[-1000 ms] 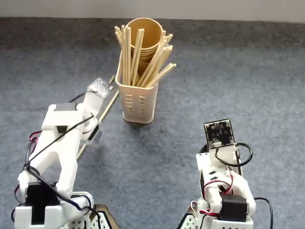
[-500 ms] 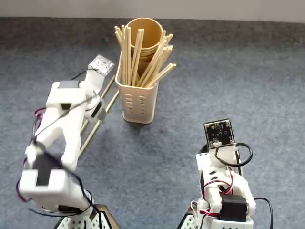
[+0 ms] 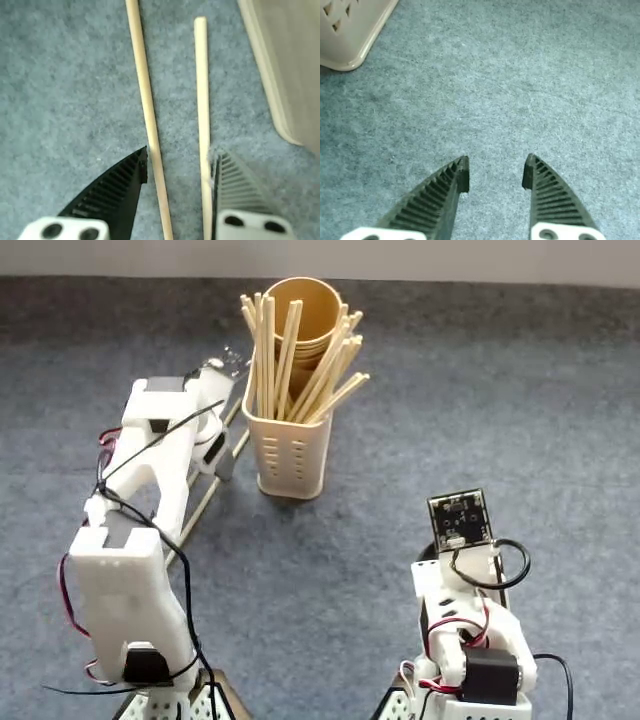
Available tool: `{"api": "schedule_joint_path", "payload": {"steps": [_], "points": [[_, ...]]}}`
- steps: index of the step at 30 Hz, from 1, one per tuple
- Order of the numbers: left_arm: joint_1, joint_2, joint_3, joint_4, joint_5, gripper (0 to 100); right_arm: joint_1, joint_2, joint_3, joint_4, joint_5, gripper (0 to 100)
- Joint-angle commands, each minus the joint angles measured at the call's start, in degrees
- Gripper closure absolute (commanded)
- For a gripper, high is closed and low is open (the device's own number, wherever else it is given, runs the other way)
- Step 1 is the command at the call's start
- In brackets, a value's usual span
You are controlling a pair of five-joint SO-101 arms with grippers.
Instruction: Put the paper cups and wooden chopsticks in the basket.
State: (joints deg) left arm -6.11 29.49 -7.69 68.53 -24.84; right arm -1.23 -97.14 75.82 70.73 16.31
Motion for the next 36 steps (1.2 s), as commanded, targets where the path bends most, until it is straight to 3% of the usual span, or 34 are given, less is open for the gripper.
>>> {"api": "schedule_joint_path", "payload": {"steps": [1,9,14,19,26,30,36], "points": [[1.5,2.2,-4.3,0.4,0.0,80,-0.4,-0.2,-0.2,0.0,0.7,81.1],[0.7,7.3,-6.2,1.0,-0.4,91,-0.4,-0.2,-0.2,0.0,0.7,81.1],[0.7,6.1,-11.1,6.1,-0.4,100,-0.4,-0.2,-0.2,0.0,0.7,81.1],[-0.9,6.5,-17.5,13.9,0.0,100,-0.4,-0.2,-0.2,0.0,0.7,81.1],[-6.1,6.0,-24.7,15.1,0.2,100,-0.4,-0.2,-0.2,0.0,0.7,81.1],[-6.7,5.9,-38.3,20.0,5.0,100,-0.4,-0.2,-0.2,0.0,0.7,81.1],[-3.2,6.2,-72.7,24.8,12.6,100,-0.4,-0.2,-0.2,0.0,0.7,81.1]]}}
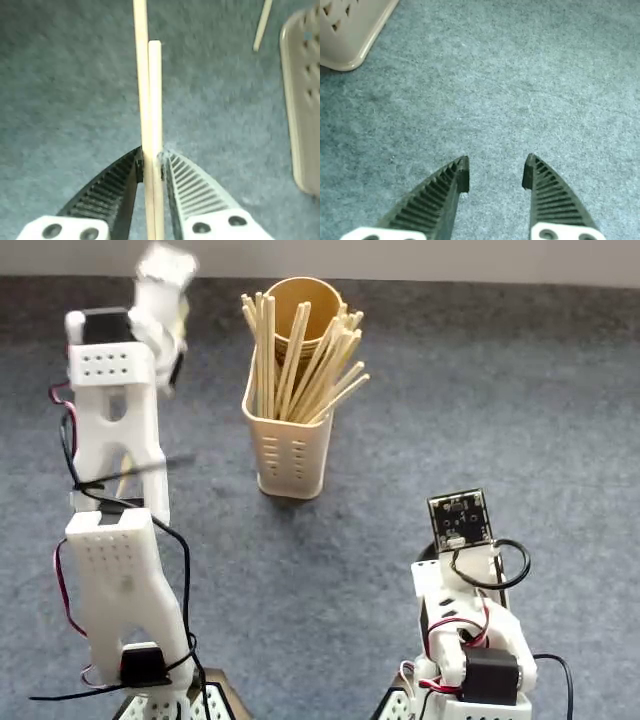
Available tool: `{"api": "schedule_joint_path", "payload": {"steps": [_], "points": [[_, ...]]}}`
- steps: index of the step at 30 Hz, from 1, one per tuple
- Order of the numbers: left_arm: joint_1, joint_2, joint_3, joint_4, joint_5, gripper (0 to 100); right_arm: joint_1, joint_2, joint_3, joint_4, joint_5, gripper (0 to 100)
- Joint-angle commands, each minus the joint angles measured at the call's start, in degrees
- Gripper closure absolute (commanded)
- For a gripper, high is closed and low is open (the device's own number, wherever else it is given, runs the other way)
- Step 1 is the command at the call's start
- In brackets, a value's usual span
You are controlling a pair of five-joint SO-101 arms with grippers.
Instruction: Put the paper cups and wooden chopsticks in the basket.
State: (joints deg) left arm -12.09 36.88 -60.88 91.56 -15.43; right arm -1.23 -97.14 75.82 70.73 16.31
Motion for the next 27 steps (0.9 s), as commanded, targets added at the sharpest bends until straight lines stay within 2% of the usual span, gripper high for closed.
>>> {"api": "schedule_joint_path", "payload": {"steps": [1,3,4,7,12,16,22,27], "points": [[5.0,-0.9,-25.2,2.4,4.5,100,-0.4,-0.2,-0.2,0.0,0.7,81.1],[10.3,-0.8,-34.7,3.3,6.3,100,-0.4,-0.2,-0.2,0.0,0.7,81.1],[13.2,-1.3,-35.6,3.2,6.9,100,-0.4,-0.2,-0.2,0.0,0.7,81.1],[20.5,-4.0,-34.7,0.4,9.6,100,-0.4,-0.2,-0.2,0.0,0.7,81.1],[28.8,-9.1,-34.5,-9.3,11.4,100,-0.4,-0.2,-0.2,0.0,0.7,81.1],[34.2,-12.3,-34.4,-11.3,11.4,100,-0.5,-0.2,-0.2,0.0,0.7,81.1],[35.6,-13.1,-34.4,-11.0,11.4,100,-0.5,-0.2,-0.2,0.0,0.7,81.1],[32.2,-12.7,-34.3,-9.8,11.5,100,-0.5,-0.2,-0.2,0.0,0.7,81.1]]}}
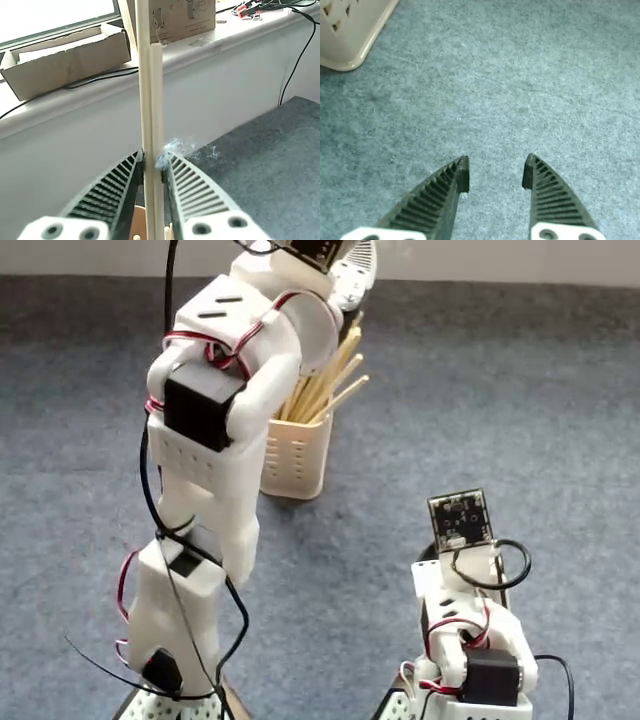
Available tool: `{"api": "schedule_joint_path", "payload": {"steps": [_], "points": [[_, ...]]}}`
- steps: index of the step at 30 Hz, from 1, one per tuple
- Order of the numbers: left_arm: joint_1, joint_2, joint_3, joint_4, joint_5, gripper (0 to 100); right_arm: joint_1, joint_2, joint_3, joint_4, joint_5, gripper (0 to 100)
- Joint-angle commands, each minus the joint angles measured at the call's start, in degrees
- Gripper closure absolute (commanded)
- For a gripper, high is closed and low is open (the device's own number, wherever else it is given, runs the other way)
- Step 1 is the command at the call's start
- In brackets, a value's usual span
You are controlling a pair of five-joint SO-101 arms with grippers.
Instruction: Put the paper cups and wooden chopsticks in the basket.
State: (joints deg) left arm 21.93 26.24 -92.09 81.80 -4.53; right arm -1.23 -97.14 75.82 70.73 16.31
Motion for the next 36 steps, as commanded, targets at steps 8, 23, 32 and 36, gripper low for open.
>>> {"api": "schedule_joint_path", "payload": {"steps": [8,23,32,36], "points": [[-5.6,3.9,-3.3,1.2,0.9,99,-0.5,-0.2,-0.2,0.0,0.7,81.1],[-6.6,7.2,-3.4,9.0,7.1,85,-0.5,-0.2,-0.2,0.0,0.7,81.1],[-8.0,4.4,-3.3,10.3,7.3,85,-0.5,-0.2,-0.2,0.0,0.7,81.1],[-8.4,1.3,-3.2,13.3,7.0,85,-0.5,-0.2,-0.2,0.0,0.7,81.1]]}}
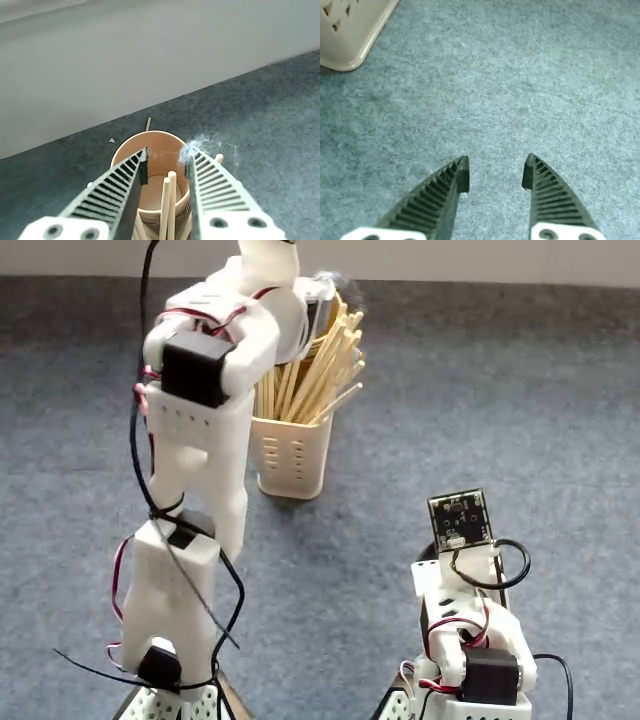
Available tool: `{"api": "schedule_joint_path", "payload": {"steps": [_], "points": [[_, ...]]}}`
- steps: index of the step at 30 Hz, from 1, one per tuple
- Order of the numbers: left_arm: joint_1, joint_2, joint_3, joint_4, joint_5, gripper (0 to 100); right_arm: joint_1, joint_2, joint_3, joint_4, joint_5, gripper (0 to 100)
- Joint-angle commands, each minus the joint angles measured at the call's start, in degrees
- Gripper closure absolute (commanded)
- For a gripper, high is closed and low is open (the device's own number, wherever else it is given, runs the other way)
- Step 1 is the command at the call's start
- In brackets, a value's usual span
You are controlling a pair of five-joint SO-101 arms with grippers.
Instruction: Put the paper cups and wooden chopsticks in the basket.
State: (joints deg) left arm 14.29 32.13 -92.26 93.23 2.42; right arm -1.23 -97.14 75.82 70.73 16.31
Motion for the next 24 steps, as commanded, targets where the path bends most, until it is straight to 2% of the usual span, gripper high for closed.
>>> {"api": "schedule_joint_path", "payload": {"steps": [1,4,11,14,18,24], "points": [[-1.5,-5.5,-3.0,3.6,0.1,85,-0.5,-0.2,-0.2,0.0,0.7,81.1],[-5.8,-6.9,-2.5,9.1,0.2,85,-0.4,-0.2,-0.2,0.0,0.7,81.1],[-25.5,-7.1,17.6,8.8,0.1,88,-0.2,-0.2,-0.2,0.0,0.7,81.1],[-30.3,-6.9,27.2,6.2,0.1,88,-0.2,-0.2,-0.2,-0.1,0.7,81.1],[-32.3,-6.5,42.8,-8.6,0.1,88,-0.2,-0.2,-0.2,-0.3,0.7,81.1],[-30.3,1.6,58.5,-41.9,0.1,88,-0.2,-0.2,-0.2,-0.3,0.6,81.1]]}}
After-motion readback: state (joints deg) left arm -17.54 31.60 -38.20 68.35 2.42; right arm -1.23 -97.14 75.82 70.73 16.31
